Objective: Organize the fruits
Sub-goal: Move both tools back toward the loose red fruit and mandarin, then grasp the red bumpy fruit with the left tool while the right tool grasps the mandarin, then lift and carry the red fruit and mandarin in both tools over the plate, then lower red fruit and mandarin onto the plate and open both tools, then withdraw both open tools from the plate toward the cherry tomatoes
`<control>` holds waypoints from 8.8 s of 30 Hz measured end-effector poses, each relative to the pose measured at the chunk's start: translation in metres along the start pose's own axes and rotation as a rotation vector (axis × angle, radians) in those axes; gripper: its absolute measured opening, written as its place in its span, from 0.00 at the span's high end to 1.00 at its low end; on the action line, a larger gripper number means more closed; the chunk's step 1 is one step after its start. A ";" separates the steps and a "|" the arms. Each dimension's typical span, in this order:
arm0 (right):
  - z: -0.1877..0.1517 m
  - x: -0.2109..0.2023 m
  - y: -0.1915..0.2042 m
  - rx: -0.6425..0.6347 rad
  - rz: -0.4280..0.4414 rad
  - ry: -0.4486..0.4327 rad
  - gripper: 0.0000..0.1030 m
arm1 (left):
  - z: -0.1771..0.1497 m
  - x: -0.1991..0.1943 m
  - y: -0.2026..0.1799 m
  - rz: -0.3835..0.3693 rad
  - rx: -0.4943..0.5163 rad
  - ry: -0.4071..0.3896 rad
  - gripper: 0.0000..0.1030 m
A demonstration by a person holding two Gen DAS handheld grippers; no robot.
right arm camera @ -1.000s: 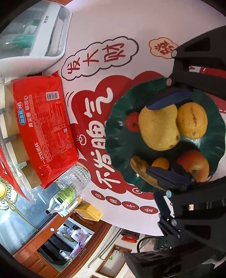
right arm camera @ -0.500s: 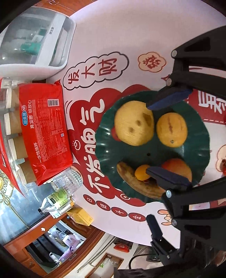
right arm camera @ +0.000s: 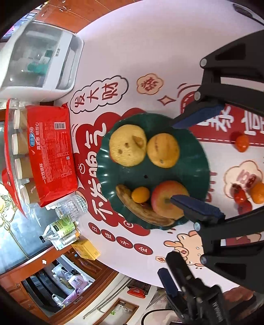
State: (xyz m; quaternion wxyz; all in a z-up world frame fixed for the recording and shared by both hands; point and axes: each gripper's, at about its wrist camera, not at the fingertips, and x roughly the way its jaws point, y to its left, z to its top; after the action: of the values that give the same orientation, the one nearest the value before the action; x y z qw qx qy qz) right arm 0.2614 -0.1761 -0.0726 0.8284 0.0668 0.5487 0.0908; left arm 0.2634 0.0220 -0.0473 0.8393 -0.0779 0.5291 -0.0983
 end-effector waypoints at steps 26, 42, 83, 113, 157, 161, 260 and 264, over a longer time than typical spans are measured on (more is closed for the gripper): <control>-0.075 -0.110 0.004 0.013 -0.048 -0.158 0.34 | -0.072 -0.103 -0.013 -0.021 0.048 -0.171 0.21; -0.138 -0.061 0.011 -0.110 -0.130 -0.055 0.35 | -0.139 -0.052 -0.002 0.023 0.067 -0.069 0.21; -0.161 0.030 0.036 -0.374 0.031 0.113 0.62 | -0.148 0.038 -0.010 0.007 0.023 0.149 0.21; -0.159 0.030 0.015 -0.337 0.014 0.103 0.62 | -0.151 0.072 -0.028 0.011 0.042 0.208 0.70; -0.019 -0.157 0.055 -0.300 -0.012 -0.339 0.63 | -0.015 -0.119 -0.031 -0.002 0.187 -0.227 0.70; 0.012 -0.164 0.056 -0.292 -0.026 -0.372 0.63 | 0.019 -0.126 -0.035 0.021 0.199 -0.270 0.70; -0.009 -0.074 0.028 -0.161 -0.032 -0.215 0.52 | 0.012 -0.063 -0.033 0.054 0.100 -0.118 0.18; -0.021 -0.089 0.026 -0.165 -0.037 -0.237 0.52 | 0.002 -0.072 -0.037 0.049 0.113 -0.130 0.18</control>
State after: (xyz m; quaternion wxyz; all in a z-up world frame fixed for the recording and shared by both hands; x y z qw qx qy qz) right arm 0.2066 -0.1707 0.0044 0.8916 -0.0015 0.4389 0.1116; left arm 0.2321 0.0043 0.0254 0.8771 -0.0237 0.4688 -0.1019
